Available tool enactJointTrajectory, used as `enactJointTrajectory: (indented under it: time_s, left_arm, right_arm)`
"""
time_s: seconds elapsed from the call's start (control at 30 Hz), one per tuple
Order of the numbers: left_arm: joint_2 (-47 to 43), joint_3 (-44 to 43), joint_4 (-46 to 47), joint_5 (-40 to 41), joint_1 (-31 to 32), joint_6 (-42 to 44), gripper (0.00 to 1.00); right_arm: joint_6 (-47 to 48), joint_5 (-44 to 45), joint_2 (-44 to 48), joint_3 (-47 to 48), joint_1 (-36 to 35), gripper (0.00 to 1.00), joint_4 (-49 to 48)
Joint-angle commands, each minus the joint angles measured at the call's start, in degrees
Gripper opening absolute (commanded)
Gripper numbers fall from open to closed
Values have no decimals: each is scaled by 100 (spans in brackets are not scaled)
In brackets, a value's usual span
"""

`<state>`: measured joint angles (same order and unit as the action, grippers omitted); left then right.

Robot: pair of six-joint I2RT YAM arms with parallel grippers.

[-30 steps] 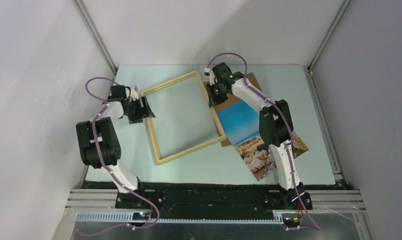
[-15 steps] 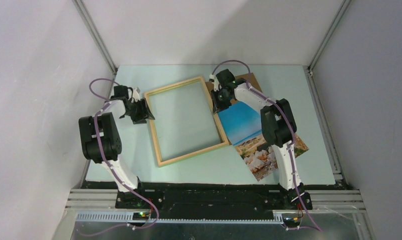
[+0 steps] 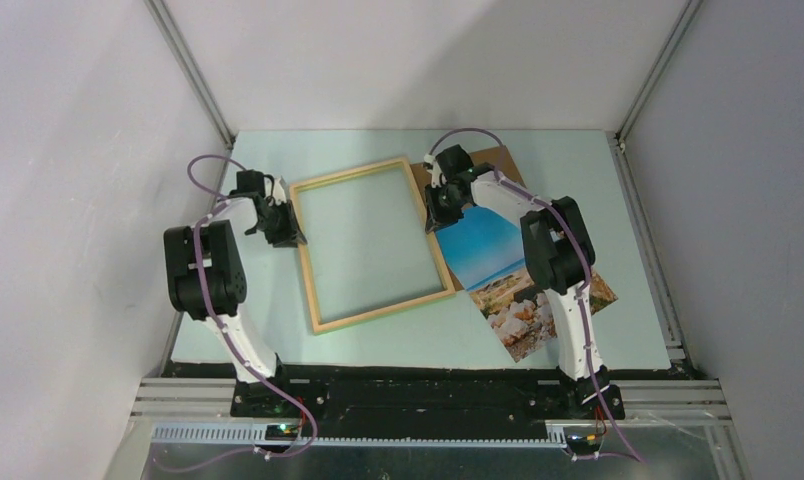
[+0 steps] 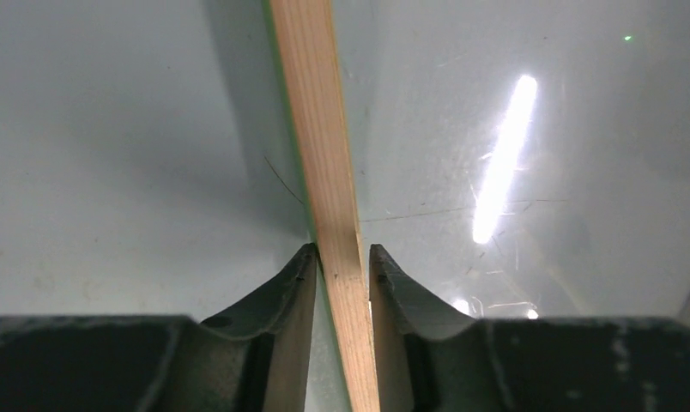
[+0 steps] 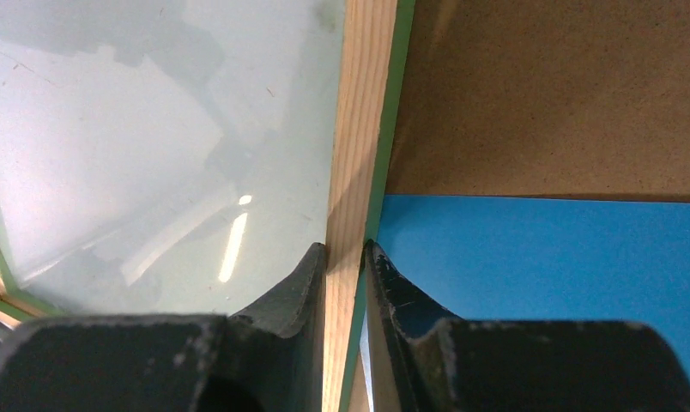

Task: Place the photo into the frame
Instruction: Adjust the photo frame at the center of the board.

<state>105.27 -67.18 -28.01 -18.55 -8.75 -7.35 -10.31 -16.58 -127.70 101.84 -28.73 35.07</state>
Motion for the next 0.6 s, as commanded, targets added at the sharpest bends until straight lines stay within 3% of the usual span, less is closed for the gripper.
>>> enactJointTrajectory:
  time_s: [0.0,0.17,0.3,0.37,0.43,0.57]
  left_arm:
    - [199,-199,16,-103,157,34,29]
    - [303,-214,10,-40,198,31,19]
    - [334,-240,13,-31,206,32,2]
    - [315,-274,9,-32,202,48,0]
    - [276,-315,-3,-41,201,87,0]
    - [70,-390,-15,-174,213,257,0]
  right_arm:
    - [-220,-573,310,-106,-95,0,-370]
    - [-237,-744,271,-230,-96,0,-460]
    - [-202,-863,247,-289,-96,0,-484]
    - [-169,-887,248,-318,-105,4,-489]
    - [-135,-888,246,-338,-105,12,-486]
    - [-59,-803,237,-316,-84,38,-479]
